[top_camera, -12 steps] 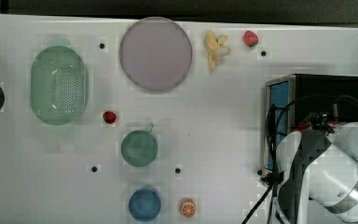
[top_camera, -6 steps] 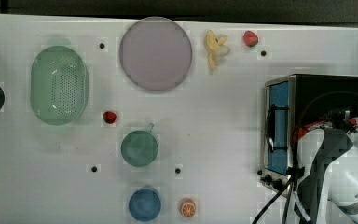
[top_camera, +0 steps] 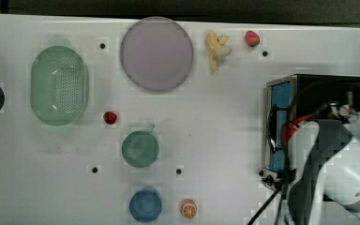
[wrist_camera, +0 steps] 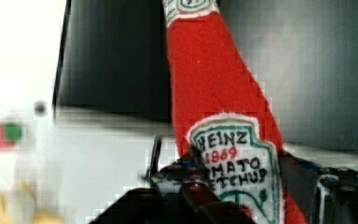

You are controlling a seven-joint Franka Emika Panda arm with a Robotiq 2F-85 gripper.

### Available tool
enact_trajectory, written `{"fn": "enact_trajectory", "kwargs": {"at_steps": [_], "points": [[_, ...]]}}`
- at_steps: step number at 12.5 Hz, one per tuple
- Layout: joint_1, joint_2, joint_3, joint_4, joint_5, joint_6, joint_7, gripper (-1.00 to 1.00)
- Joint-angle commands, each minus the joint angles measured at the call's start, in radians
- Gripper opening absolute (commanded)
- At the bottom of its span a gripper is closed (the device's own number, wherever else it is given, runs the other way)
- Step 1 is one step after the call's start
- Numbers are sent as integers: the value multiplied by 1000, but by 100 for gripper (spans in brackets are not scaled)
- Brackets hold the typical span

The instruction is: Pick Ketchup from oven and place it on table.

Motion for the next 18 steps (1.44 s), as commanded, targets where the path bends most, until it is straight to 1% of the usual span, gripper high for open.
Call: {"fn": "enact_trajectory", "kwargs": {"at_steps": [1,2,3,4,5,7,10,11,13,14,15,16,18], "points": [[51,-103,30,74,28,-122,10,1],[54,-142,69,73,24,-145,45,1],[59,-183,134,64,22,-165,73,1],[61,-197,171,56,22,-176,88,1],[63,-218,251,21,22,-189,123,1],[64,-230,317,-30,22,-187,190,1],[65,-232,393,-116,22,-178,341,1],[65,-225,426,-165,11,-138,391,1],[65,-193,451,-251,-25,-33,435,1],[65,-152,456,-298,-30,37,446,1],[65,-116,457,-320,-30,89,452,1],[66,-50,456,-340,-30,169,453,1],[66,59,457,-343,-30,272,453,1]]}}
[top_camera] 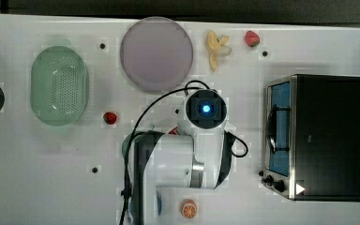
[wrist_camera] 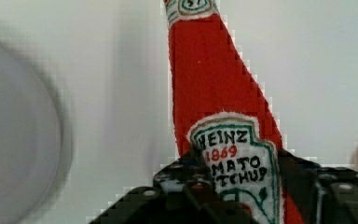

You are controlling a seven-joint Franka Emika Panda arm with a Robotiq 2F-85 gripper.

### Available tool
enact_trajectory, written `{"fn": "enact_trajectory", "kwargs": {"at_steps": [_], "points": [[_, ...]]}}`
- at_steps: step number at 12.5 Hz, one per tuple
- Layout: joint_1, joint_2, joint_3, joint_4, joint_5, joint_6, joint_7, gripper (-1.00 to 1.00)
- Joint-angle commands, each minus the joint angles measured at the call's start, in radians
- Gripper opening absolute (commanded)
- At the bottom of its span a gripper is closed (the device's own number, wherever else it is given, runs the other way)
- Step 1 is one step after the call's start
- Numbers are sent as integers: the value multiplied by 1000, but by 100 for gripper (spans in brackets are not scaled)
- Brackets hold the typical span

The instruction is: Pick Ketchup from oven and place it on table.

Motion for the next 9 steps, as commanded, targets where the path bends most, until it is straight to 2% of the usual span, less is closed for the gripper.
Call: {"fn": "enact_trajectory", "kwargs": {"at_steps": [1,3,8,9], "points": [[15,103,-23,-6,-12,159,45,1],[15,177,-21,-14,-12,243,45,1],[16,175,-19,-14,-11,280,45,3],[16,174,-18,-15,-11,280,45,26]]}}
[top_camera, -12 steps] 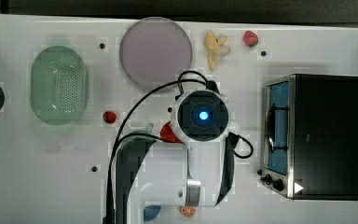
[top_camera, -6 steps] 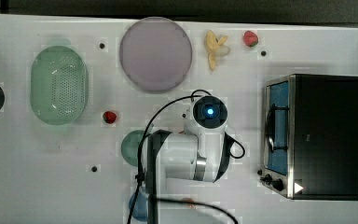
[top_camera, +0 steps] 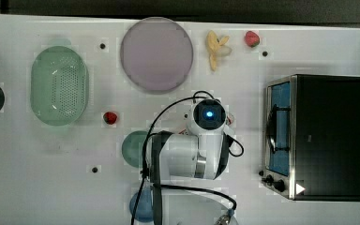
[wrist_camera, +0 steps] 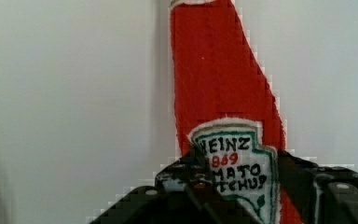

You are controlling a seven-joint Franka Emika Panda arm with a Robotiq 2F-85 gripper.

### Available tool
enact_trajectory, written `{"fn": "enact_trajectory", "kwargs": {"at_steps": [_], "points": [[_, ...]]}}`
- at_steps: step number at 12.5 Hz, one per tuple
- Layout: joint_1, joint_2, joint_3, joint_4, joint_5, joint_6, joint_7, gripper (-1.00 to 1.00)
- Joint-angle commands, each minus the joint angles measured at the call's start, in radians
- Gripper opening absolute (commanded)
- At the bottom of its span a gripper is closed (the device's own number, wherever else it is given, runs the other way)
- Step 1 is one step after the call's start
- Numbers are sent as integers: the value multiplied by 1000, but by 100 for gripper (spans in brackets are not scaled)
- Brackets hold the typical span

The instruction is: Pick Ketchup from oven and place it on table.

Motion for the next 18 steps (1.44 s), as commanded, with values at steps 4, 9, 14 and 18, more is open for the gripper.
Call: {"fn": "enact_trajectory", "kwargs": {"at_steps": [4,9,14,18], "points": [[18,-124,17,63,4,-59,32,100],[19,-301,18,254,5,-384,32,100],[16,-406,11,537,3,-802,32,100],[16,-408,13,599,3,-869,32,100]]}}
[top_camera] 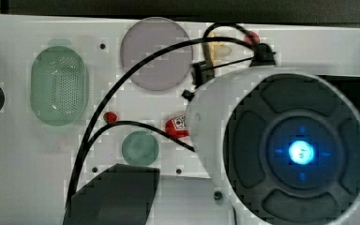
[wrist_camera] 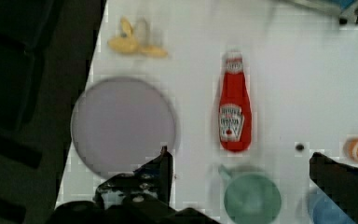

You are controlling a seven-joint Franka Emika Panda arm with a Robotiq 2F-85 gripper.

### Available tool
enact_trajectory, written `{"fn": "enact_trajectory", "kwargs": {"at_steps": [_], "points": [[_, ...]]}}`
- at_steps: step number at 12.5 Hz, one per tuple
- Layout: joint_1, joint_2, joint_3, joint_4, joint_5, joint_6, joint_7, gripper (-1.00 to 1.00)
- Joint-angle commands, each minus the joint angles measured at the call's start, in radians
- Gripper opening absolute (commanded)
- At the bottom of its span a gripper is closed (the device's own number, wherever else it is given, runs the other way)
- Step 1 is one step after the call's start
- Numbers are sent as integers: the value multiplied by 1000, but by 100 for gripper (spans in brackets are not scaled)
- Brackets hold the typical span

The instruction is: Pick Ketchup from oven and place it on table.

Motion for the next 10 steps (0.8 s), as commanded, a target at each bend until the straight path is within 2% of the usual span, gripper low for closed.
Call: {"fn": "enact_trajectory", "kwargs": {"at_steps": [1,10], "points": [[-8,85,14,-24,15,-11,30,100],[-8,93,14,-26,15,-11,30,100]]}}
